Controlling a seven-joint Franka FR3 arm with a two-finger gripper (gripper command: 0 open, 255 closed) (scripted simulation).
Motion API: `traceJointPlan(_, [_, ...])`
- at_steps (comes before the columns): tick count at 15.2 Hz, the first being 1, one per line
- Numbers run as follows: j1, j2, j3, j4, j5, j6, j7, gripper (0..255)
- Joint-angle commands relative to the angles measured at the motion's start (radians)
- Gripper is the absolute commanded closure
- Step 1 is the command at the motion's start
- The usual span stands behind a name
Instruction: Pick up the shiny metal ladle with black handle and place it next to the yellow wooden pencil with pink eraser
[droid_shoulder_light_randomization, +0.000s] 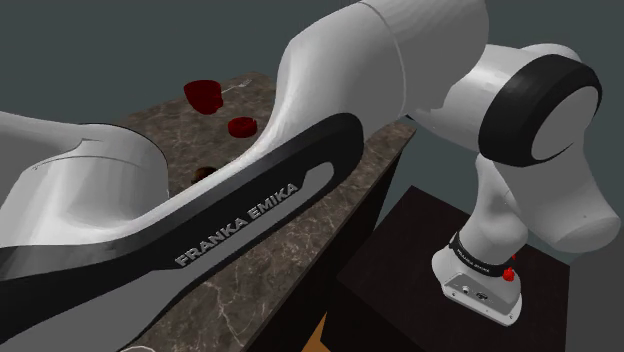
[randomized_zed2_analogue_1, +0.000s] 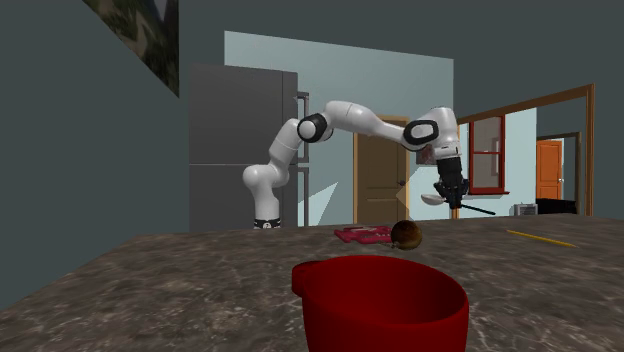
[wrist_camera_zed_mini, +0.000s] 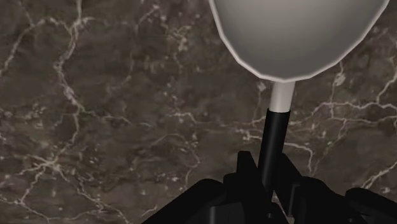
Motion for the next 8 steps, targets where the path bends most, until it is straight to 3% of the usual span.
traceJointPlan(1, [-0.002,0.007,-0.002,-0.016,-0.002,0.023,0.001,255])
traceJointPlan(8, [-0.003,0.033,-0.008,-0.067,-0.012,0.100,0.010,255])
